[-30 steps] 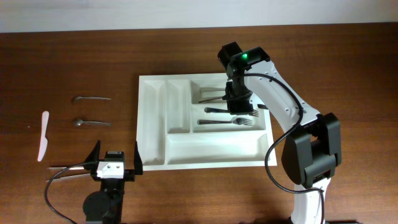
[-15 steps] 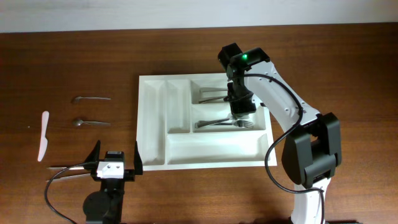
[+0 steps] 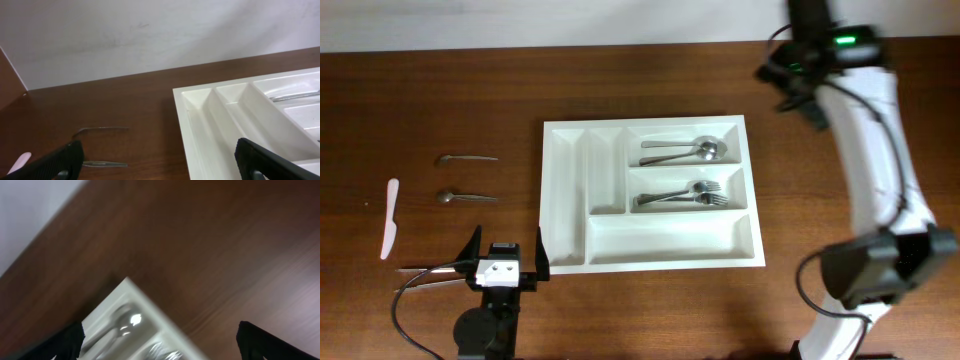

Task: Pack container
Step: 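Withdraw the right gripper to the right edge of the table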

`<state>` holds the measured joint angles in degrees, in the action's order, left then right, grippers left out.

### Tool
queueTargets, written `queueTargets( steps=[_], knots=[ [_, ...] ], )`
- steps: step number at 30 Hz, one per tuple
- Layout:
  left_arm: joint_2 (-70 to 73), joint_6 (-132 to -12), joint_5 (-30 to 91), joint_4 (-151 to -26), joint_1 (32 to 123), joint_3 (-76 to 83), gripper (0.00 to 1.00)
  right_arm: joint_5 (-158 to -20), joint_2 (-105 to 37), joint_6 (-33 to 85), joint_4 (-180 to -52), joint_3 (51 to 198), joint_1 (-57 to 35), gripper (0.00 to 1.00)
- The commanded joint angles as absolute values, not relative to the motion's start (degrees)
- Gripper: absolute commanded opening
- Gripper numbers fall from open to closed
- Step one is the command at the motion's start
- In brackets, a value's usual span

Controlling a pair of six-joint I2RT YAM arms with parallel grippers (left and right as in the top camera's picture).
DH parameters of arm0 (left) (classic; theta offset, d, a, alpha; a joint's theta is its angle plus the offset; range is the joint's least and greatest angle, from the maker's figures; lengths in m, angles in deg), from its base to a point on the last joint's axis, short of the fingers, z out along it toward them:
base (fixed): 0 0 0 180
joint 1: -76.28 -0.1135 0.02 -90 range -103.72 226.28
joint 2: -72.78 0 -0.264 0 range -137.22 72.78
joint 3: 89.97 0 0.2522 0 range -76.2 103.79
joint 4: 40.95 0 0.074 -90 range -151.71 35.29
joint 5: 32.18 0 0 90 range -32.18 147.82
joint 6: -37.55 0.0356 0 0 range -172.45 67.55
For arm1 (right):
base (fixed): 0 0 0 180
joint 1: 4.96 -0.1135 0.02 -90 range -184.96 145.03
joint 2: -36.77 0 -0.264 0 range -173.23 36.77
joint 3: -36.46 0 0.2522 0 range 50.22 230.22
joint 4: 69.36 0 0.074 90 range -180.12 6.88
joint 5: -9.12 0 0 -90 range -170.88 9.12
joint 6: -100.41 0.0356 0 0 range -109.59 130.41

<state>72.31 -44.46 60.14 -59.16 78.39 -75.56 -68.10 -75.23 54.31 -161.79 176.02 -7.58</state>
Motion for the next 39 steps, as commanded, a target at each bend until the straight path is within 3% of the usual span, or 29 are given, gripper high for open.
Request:
queueTargets(
  steps=[1,15,23,33,39],
  knots=[
    [72.4,-43.8,60.6,-59.3,78.1,-75.7,0.99,-66.3,-71.7,33.3,-164.8,180.5,-4.3,0.99],
    [72.4,-43.8,60.7,-59.3,78.1,-75.7,0.99,-66.8,-67.9,9.0,-179.8,182.4,7.5,0.99],
    [72.4,-43.8,60.7,-59.3,78.1,-75.7,0.99,-93.8,-67.9,-11.1,-179.8,181.2,19.1,0.99],
    [72.4,-43.8,60.7,-60.0,78.1,-74.2,0.99,-93.7,-68.7,-11.4,-171.6,169.2,28.6,1.00],
    [70.1,-43.8,62.7,-70.8,77.9,-62.2,0.99,-93.7,-68.7,-11.4,-168.3,163.4,31.2,0.99]
  ],
)
